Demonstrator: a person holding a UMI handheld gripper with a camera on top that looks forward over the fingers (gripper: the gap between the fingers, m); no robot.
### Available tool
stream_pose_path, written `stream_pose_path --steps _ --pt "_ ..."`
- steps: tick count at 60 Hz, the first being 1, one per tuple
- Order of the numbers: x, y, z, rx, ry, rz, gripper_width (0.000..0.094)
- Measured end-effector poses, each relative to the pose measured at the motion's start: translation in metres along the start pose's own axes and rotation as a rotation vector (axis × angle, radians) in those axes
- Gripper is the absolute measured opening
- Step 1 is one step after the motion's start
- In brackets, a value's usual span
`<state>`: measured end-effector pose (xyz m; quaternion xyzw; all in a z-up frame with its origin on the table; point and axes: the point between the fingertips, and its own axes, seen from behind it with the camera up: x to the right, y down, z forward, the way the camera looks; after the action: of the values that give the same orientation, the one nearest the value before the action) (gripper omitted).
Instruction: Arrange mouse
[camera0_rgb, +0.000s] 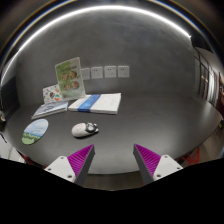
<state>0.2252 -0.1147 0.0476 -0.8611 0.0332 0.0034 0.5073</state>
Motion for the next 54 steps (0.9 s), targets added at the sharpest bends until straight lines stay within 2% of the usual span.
stream_pose_path --steps 6,7,9,17,32,34,43,54 --pt "-0.029 0.007 -0.001 -0.001 -0.026 0.028 0.0826" --pt "-0.01 0.004 0.006 -0.006 -0.023 0.034 0.0826" --pt "-0.046 0.013 0.002 -0.015 -0.033 0.042 0.0824" --pt "-0.083 0.023 0.016 -0.028 -0.058 0.085 0.0823" --pt "-0.127 0.027 0.08 -0.091 -0.188 -0.016 0.0829" --pt "-0.13 0.021 0.089 -0.08 -0.204 -0.041 0.0816" --pt "-0.144 0.002 0.123 -0.132 -0.271 -0.038 0.0826" --pt "-0.163 -0.026 0.174 -0.126 -0.241 -0.041 0.0827"
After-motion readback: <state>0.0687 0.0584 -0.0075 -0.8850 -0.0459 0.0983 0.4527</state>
